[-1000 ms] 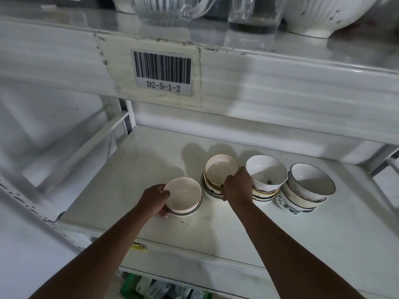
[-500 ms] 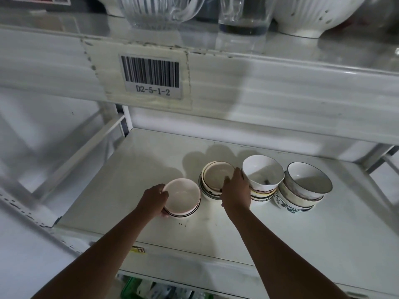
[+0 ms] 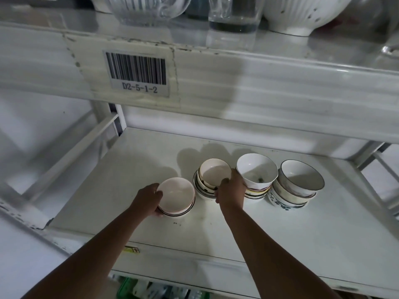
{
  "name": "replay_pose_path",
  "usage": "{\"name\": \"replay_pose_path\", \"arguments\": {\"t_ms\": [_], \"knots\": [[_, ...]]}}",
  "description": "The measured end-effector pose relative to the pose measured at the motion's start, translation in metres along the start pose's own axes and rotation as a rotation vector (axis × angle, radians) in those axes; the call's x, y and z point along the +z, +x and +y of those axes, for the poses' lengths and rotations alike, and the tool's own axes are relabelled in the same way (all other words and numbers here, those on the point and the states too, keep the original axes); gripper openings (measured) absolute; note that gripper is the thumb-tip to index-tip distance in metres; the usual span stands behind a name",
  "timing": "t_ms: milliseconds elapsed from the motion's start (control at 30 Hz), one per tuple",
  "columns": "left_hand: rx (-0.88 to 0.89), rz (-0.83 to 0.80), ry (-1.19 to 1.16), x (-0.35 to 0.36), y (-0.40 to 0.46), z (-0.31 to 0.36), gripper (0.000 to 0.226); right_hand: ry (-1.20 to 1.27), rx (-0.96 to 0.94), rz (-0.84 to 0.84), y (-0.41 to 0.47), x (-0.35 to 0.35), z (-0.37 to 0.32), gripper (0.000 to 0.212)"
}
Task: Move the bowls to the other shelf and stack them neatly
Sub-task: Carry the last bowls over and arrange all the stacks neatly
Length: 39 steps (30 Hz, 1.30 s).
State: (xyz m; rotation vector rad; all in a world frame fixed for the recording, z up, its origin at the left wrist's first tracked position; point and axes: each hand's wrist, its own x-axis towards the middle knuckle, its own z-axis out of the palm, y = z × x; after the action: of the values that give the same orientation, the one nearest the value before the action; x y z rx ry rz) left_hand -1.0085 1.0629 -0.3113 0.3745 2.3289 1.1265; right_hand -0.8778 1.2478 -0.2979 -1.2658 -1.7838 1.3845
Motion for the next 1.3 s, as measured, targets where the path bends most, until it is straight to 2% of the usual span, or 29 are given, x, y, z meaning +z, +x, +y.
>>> {"name": "replay_pose_path", "arguments": {"t_ms": [100,267,467,633,700,767,833,900,933,1000,1100,1300], "knots": [[-0.016,0.002,-0.03,0.0,-0.002,0.002,0.028,0.01,0.007,0.002,-0.001,0.0,0.002,0.055],[-0.006,-0.004,-0.029,0.001,-0.004,0.004,0.027,-0.12,-0.017,0.033,0.001,0.005,0.006,0.046],[-0.002,0.005,-0.019,0.0,-0.006,0.005,0.025,-0.259,-0.113,0.026,0.013,0.008,0.023,0.056],[0.024,0.008,-0.004,-0.002,-0.005,-0.002,0.02,-0.413,-0.265,0.052,-0.013,-0.01,0.003,0.042],[0.023,0.009,-0.022,-0.003,-0.003,-0.005,0.018,-0.458,-0.361,0.014,-0.028,-0.014,0.009,0.035],[0.012,0.003,-0.052,-0.003,-0.004,-0.008,0.018,-0.452,-0.335,-0.075,-0.043,-0.008,0.022,0.04],[0.001,-0.004,-0.09,-0.002,-0.004,-0.008,0.021,-0.318,-0.129,-0.212,-0.053,0.0,0.033,0.033],[-0.004,-0.03,-0.136,-0.002,-0.007,-0.007,0.027,-0.025,0.195,-0.4,-0.065,0.007,0.034,0.026],[-0.004,-0.051,-0.171,-0.002,-0.009,-0.007,0.027,0.122,0.342,-0.493,-0.07,0.008,0.033,0.031],[0.004,-0.096,-0.221,-0.003,-0.012,-0.004,0.023,0.363,0.493,-0.63,-0.075,0.01,0.032,0.042],[0.019,-0.18,-0.303,-0.006,-0.022,0.006,0.02,0.581,0.471,-0.704,-0.078,0.004,0.028,0.04],[0.088,-0.219,-0.251,-0.014,-0.038,0.05,0.023,0.626,0.288,-0.713,-0.073,-0.023,0.009,0.035]]}}
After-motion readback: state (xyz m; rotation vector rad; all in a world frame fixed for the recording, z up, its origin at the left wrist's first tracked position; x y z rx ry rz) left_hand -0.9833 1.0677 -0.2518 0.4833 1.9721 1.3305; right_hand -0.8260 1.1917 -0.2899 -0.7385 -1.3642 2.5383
